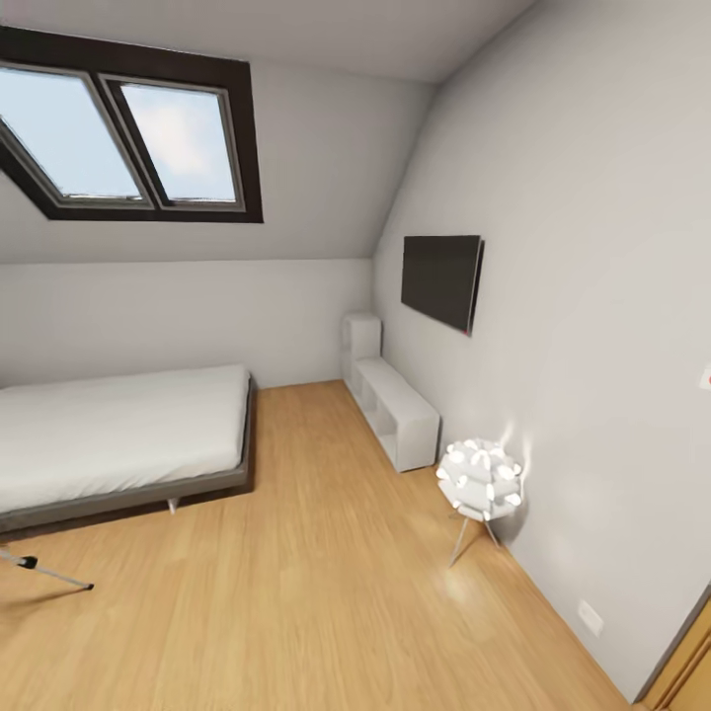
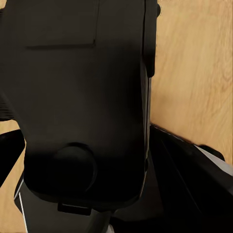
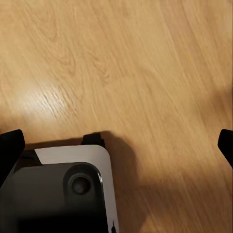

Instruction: Attach the digital camera to the camera tripod in the bedroom.

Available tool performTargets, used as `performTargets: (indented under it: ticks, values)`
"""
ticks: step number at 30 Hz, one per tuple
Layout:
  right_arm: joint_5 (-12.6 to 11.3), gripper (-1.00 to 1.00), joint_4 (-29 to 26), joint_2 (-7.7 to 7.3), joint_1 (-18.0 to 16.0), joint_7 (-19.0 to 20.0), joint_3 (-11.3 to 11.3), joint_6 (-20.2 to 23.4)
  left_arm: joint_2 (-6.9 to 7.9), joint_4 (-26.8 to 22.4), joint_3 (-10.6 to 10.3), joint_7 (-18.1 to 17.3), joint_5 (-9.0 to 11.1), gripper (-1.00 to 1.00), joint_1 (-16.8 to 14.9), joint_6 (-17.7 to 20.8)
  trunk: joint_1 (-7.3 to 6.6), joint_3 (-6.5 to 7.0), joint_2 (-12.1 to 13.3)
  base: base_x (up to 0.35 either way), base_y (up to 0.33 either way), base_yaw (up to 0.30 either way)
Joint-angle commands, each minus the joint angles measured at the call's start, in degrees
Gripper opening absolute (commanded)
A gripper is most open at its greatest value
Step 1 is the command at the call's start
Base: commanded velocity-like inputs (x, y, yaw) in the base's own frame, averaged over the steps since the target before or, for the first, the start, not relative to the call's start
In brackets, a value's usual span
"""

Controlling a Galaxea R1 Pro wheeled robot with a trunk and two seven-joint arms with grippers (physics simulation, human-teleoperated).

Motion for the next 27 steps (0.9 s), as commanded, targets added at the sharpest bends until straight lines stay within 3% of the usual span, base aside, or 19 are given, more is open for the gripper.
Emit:
performTargets:
  ticks: [1,27]
  values:
    - [-0.6,1.0,0.2,-0.01,-0.1,0.3,0.5,-0.3,0.0,0.0,-0.5,-0.2,0.5,-1.0,0.0,0.1,0.02,-0.02,0.0,0.0,0.0,0.273]
    - [-0.6,1.0,0.2,-0.1,-0.1,0.3,0.5,-0.3,0.02,0.0,-0.5,-0.2,0.5,-1.0,0.0,0.1,0.02,-0.02,0.0,0.0,0.0,0.272]
